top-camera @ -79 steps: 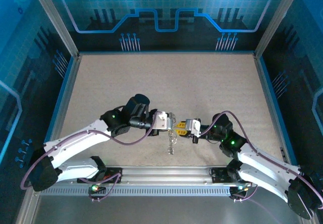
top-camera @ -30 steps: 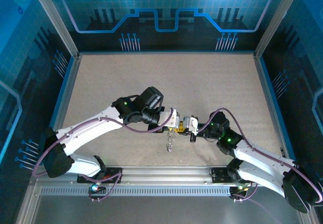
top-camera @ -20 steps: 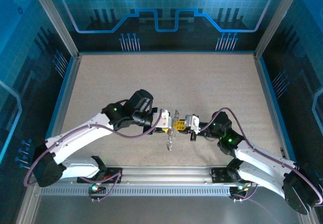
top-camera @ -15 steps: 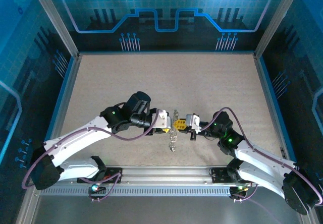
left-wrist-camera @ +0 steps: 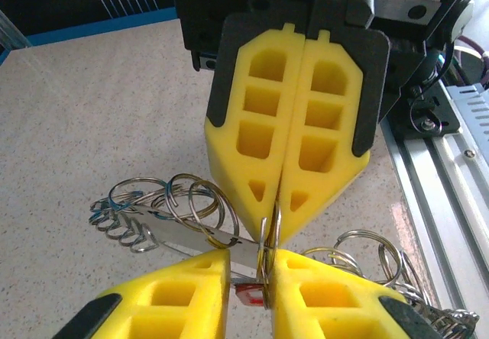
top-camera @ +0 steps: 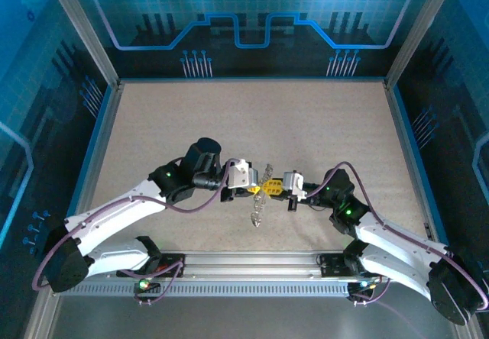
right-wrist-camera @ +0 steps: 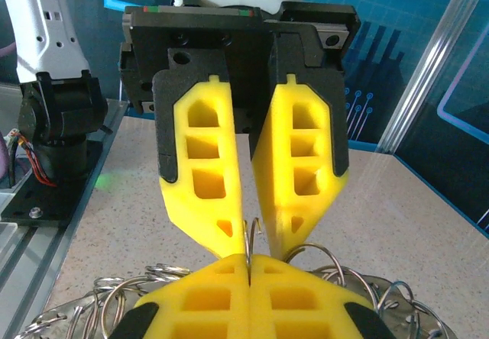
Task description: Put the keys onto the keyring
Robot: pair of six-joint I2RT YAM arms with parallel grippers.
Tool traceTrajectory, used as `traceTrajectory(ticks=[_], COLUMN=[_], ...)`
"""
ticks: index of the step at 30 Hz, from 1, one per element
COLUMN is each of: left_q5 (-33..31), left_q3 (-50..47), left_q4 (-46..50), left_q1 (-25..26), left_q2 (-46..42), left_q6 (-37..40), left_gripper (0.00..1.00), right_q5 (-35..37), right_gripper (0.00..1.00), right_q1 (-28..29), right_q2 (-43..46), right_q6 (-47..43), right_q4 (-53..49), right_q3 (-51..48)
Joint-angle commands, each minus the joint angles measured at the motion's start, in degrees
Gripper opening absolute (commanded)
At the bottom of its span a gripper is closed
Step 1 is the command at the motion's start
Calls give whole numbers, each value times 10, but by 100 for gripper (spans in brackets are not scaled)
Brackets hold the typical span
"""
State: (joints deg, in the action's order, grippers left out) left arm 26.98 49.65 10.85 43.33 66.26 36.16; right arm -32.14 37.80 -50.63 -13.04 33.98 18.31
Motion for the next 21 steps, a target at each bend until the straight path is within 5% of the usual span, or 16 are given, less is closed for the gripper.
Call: traceTrajectory(ticks=[1,4,11,21], left_q5=[30,29,-26,-66], left_q3=[-6,-1,68,158], left_q4=[-24,-13,139,263], left_q1=[-3,-3,-1,15], left_q2=[-9,-11,8,78], left_q6=[-9,-3,69,102], left_gripper=[15,0,0,0], right_q5=[-12,-4,10,21], right_gripper=[0,0,18,19], right_q1=[-3,-3,-3,10], right_q2=[2,6,11,-33], right_q6=[8,-2,-67,-77], right_q4=[29,12,-109,-79], right_q3=[-3,-1,23,22])
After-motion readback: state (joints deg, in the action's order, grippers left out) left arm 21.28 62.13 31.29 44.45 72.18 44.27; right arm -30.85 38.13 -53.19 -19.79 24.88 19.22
